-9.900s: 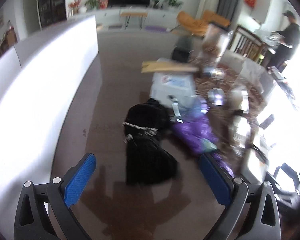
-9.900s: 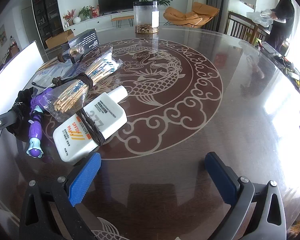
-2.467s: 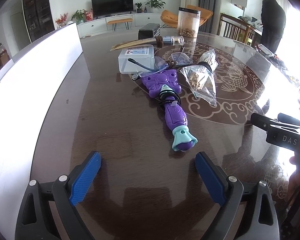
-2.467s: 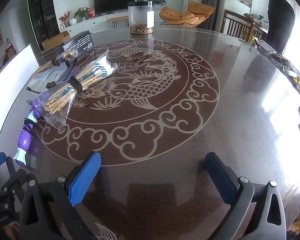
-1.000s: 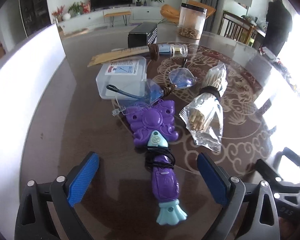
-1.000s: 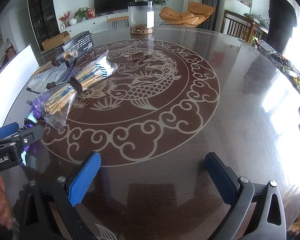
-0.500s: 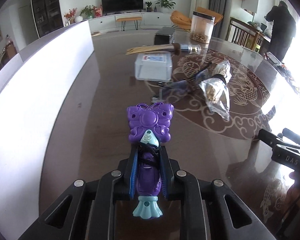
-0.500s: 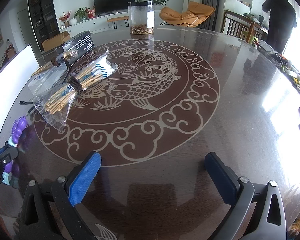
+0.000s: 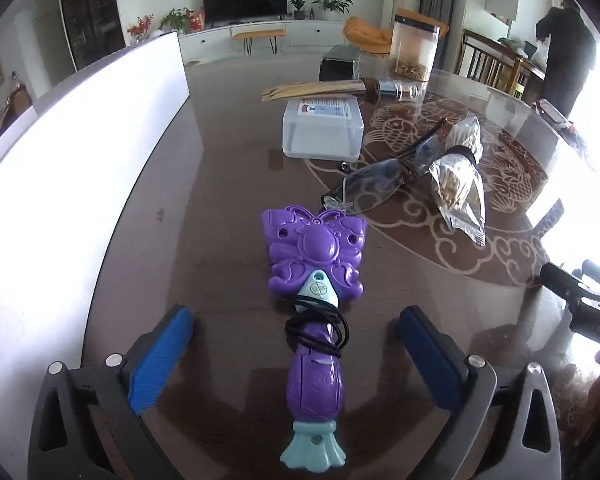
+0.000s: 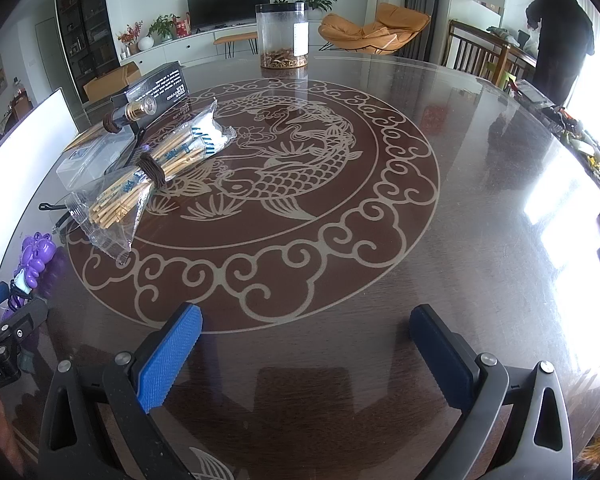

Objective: Organize objects
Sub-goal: 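Grasp the bag of wooden sticks with the right gripper while the left holds the purple toy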

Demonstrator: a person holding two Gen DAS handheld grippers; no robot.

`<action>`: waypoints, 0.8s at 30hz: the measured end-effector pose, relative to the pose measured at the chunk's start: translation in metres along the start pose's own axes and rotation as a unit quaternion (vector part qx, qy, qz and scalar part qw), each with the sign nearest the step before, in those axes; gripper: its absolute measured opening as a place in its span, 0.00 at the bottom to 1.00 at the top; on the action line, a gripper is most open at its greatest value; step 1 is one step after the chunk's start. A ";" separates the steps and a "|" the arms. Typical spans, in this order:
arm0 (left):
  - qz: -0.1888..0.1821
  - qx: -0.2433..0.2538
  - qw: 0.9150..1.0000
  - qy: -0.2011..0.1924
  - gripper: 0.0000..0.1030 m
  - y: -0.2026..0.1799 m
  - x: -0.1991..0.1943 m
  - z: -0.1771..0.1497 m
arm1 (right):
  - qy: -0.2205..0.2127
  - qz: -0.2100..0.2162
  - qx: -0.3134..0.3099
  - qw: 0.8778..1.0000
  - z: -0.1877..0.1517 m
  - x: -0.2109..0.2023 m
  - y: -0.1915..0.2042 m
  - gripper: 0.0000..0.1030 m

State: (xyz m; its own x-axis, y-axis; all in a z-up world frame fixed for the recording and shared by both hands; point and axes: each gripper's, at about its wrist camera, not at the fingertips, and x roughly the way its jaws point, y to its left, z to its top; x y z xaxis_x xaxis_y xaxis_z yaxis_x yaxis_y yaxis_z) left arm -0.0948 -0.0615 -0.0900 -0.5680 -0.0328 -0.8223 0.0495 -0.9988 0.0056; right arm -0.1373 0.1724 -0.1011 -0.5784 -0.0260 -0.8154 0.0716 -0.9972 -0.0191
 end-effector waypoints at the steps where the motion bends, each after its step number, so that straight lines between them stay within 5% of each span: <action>1: 0.000 0.000 1.000 -0.001 1.00 0.000 0.000 0.000 | 0.000 0.000 0.000 1.000 0.000 0.000 0.000 1.00; 20: 0.001 -0.001 1.000 -0.003 1.00 -0.001 -0.001 0.000 | 0.000 0.000 -0.001 1.000 0.000 0.001 0.000 1.00; 22: 0.001 -0.002 1.000 -0.003 1.00 -0.001 -0.001 0.000 | 0.010 0.007 0.007 1.000 0.001 0.000 -0.002 1.00; 24: 0.001 -0.002 1.000 -0.003 1.00 -0.001 -0.001 0.000 | 0.012 0.065 0.060 0.996 0.006 -0.009 -0.008 1.00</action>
State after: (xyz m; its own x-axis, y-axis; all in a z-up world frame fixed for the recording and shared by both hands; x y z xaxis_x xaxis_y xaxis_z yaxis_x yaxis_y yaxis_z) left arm -0.0939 -0.0606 -0.0890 -0.5727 -0.0343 -0.8191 0.0529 -0.9986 0.0049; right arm -0.1372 0.1799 -0.0903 -0.5514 -0.1554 -0.8197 0.0466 -0.9867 0.1557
